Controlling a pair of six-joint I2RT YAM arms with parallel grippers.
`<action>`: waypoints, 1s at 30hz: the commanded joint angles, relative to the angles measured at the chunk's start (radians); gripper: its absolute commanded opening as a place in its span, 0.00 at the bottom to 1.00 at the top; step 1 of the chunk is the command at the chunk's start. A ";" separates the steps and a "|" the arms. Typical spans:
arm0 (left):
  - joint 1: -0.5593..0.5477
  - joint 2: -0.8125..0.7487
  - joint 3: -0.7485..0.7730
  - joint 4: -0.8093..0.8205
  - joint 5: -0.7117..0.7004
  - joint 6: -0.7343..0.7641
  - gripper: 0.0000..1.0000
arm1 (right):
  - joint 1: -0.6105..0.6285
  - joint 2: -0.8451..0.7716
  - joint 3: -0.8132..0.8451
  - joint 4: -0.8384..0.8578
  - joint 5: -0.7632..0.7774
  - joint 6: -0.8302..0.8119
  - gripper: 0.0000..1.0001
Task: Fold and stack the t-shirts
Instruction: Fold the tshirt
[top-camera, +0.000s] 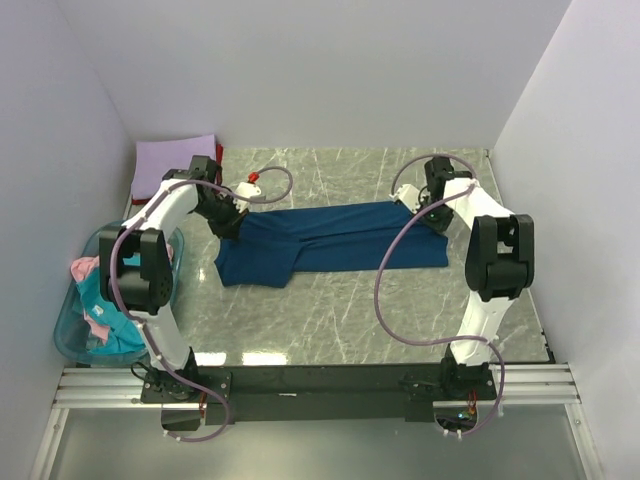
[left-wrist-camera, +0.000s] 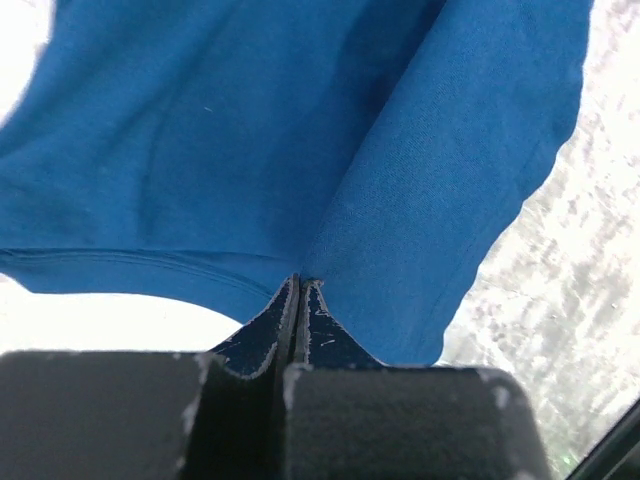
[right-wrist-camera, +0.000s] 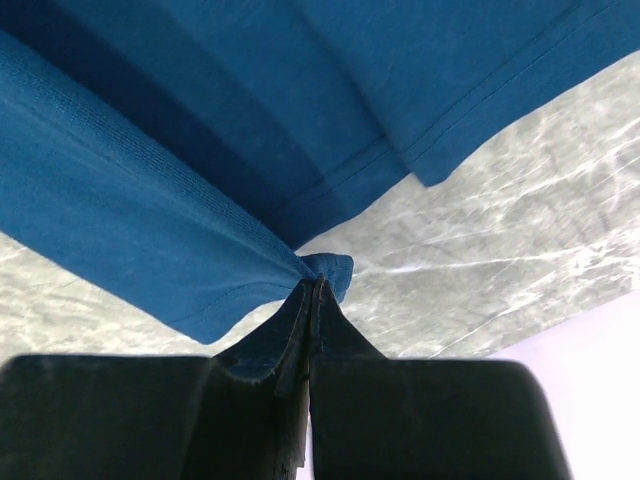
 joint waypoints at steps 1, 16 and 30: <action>0.007 0.015 0.068 0.005 -0.011 -0.004 0.01 | -0.006 0.021 0.072 0.011 0.031 -0.020 0.00; -0.001 0.137 0.184 -0.008 -0.046 -0.015 0.01 | -0.001 0.107 0.124 0.021 0.034 -0.012 0.00; -0.034 0.201 0.237 0.003 -0.097 -0.009 0.01 | 0.000 0.121 0.135 0.043 0.037 0.000 0.00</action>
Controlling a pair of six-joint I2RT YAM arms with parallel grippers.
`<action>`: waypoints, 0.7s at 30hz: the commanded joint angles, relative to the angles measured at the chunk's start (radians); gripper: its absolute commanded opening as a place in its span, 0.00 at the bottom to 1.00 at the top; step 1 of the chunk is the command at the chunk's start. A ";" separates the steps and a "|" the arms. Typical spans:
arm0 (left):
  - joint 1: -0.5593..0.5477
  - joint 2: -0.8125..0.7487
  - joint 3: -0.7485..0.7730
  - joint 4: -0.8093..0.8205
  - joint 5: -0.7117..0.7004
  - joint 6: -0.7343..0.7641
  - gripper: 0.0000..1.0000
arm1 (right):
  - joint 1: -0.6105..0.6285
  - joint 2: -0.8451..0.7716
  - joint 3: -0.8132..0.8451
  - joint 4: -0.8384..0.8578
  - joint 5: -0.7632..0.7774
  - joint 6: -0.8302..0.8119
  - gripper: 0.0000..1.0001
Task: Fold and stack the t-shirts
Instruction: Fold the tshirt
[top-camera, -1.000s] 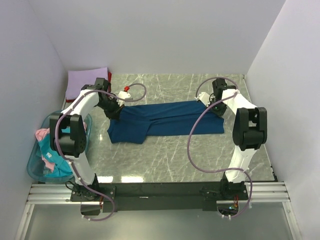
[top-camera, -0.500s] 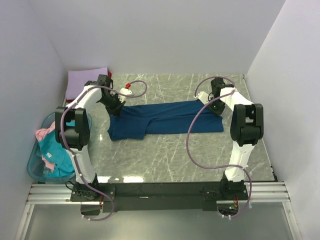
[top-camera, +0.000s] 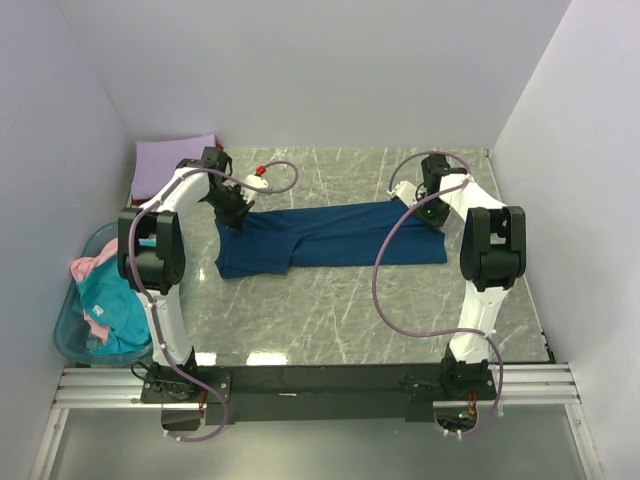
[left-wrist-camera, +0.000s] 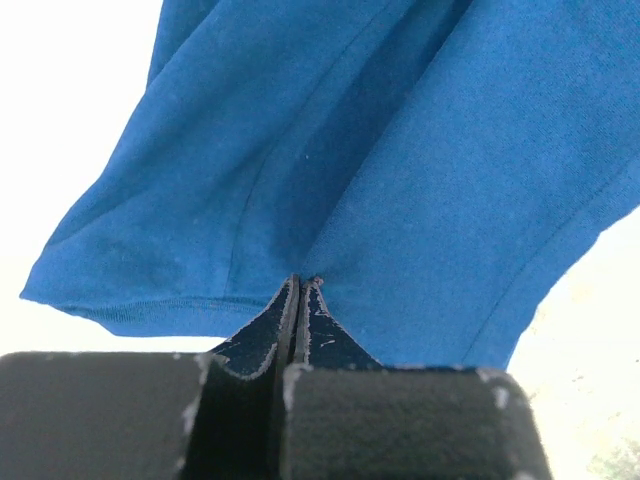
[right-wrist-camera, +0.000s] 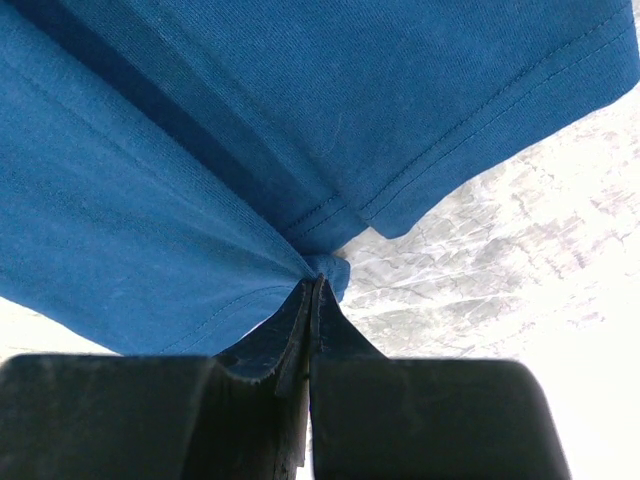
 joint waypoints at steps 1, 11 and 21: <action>-0.021 0.008 0.042 0.003 -0.032 0.000 0.01 | 0.000 0.009 0.042 0.023 0.031 0.003 0.00; -0.077 0.036 0.064 0.017 -0.082 0.022 0.01 | 0.000 0.011 0.041 0.023 0.033 0.003 0.00; -0.099 0.054 0.083 0.012 -0.101 0.013 0.13 | 0.005 0.020 0.053 0.023 0.029 0.034 0.04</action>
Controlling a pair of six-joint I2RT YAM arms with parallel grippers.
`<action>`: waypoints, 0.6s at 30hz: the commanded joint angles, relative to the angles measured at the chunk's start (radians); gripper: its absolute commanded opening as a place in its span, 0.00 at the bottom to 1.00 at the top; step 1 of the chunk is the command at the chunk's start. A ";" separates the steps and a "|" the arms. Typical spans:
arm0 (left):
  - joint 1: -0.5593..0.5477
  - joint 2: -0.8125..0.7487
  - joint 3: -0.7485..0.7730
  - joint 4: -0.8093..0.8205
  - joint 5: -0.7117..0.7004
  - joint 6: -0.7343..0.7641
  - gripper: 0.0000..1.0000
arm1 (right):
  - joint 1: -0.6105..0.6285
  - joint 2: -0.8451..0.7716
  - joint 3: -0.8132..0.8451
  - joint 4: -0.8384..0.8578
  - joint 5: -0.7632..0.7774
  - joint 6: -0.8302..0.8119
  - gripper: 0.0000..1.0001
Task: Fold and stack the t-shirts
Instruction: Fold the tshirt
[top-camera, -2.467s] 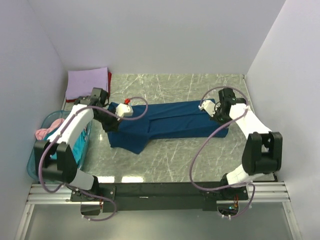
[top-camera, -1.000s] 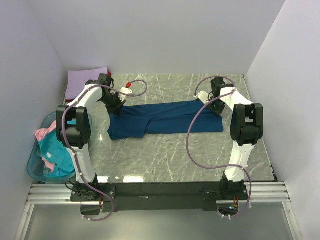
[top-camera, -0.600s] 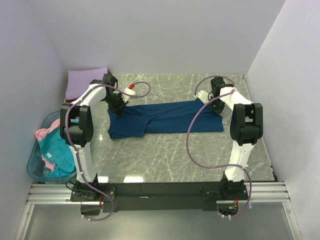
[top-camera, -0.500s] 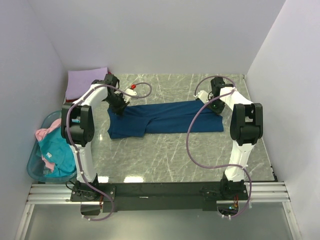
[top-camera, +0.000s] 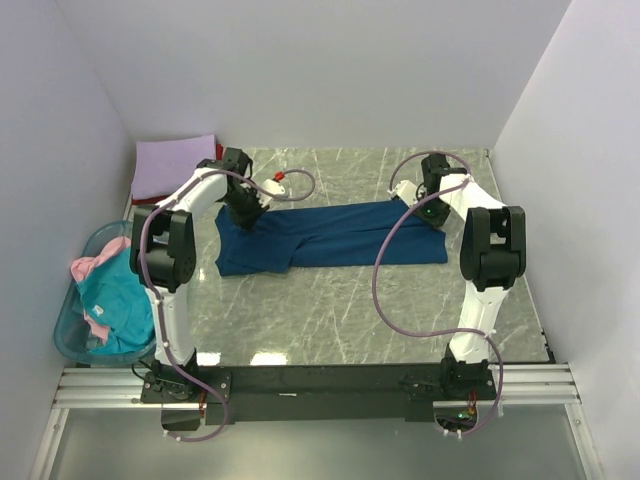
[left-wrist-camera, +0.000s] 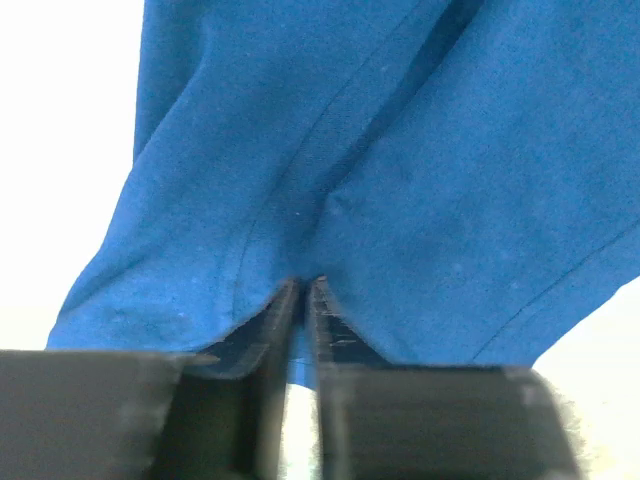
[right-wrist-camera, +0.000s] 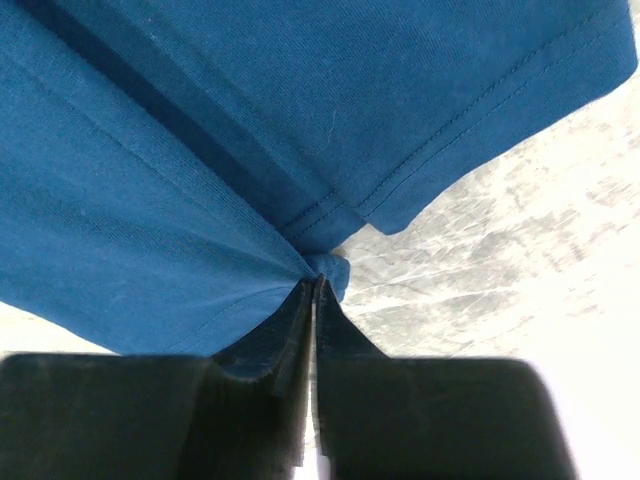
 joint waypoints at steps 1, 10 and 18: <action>0.009 -0.008 0.040 -0.015 0.014 -0.002 0.23 | -0.001 0.019 0.062 0.008 0.015 0.033 0.17; 0.213 -0.286 -0.130 -0.098 0.247 -0.124 0.57 | -0.170 -0.022 0.249 -0.283 -0.233 0.230 0.48; 0.285 -0.418 -0.418 0.023 0.324 -0.307 0.62 | -0.310 -0.036 0.124 -0.385 -0.441 0.435 0.49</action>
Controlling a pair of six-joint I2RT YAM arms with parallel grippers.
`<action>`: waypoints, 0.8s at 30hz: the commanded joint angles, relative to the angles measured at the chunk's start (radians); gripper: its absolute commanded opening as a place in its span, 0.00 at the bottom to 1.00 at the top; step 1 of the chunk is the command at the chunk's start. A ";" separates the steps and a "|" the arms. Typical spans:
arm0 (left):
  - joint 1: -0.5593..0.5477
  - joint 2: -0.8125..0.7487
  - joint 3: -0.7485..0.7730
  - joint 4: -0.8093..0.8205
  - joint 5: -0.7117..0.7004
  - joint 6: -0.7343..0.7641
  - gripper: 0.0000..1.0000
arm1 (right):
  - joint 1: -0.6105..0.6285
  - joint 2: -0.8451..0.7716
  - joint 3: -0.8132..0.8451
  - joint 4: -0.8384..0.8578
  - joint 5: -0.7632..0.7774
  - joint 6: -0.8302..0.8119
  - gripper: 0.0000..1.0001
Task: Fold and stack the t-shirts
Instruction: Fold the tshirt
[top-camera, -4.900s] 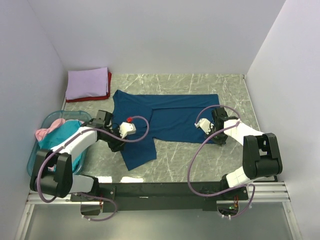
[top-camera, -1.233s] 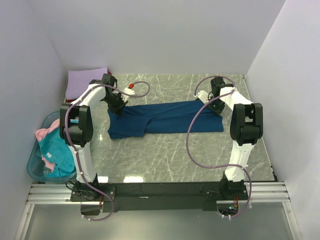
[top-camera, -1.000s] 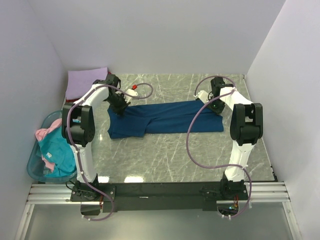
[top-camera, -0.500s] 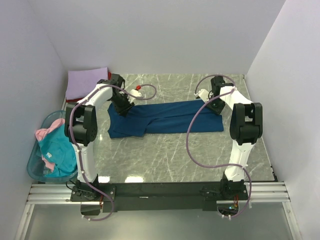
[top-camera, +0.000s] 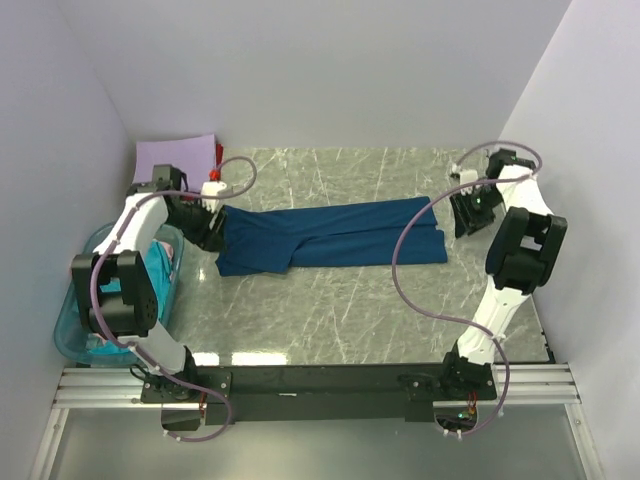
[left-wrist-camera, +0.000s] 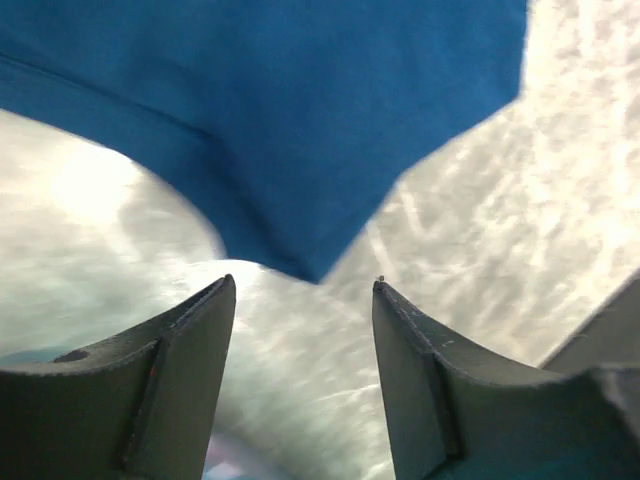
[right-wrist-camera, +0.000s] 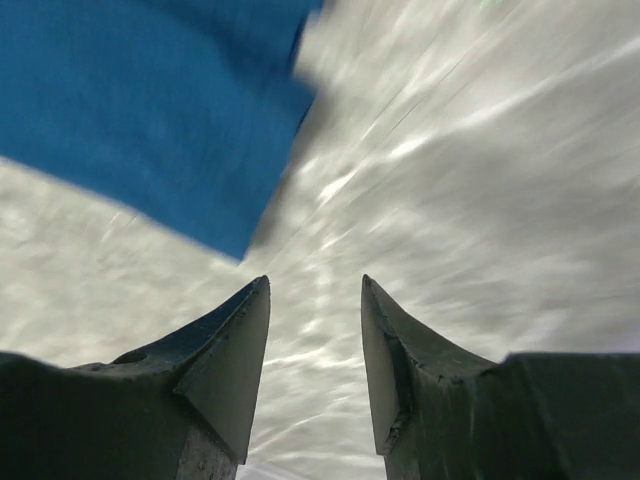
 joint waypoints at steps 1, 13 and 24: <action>-0.001 -0.016 -0.105 0.058 0.086 -0.096 0.63 | -0.009 -0.049 -0.091 -0.064 -0.114 0.114 0.49; 0.001 -0.016 -0.232 0.106 0.085 -0.117 0.73 | -0.020 0.014 -0.184 0.036 -0.154 0.217 0.56; 0.002 0.024 -0.251 0.173 0.082 -0.142 0.69 | -0.017 0.039 -0.216 0.041 -0.184 0.217 0.43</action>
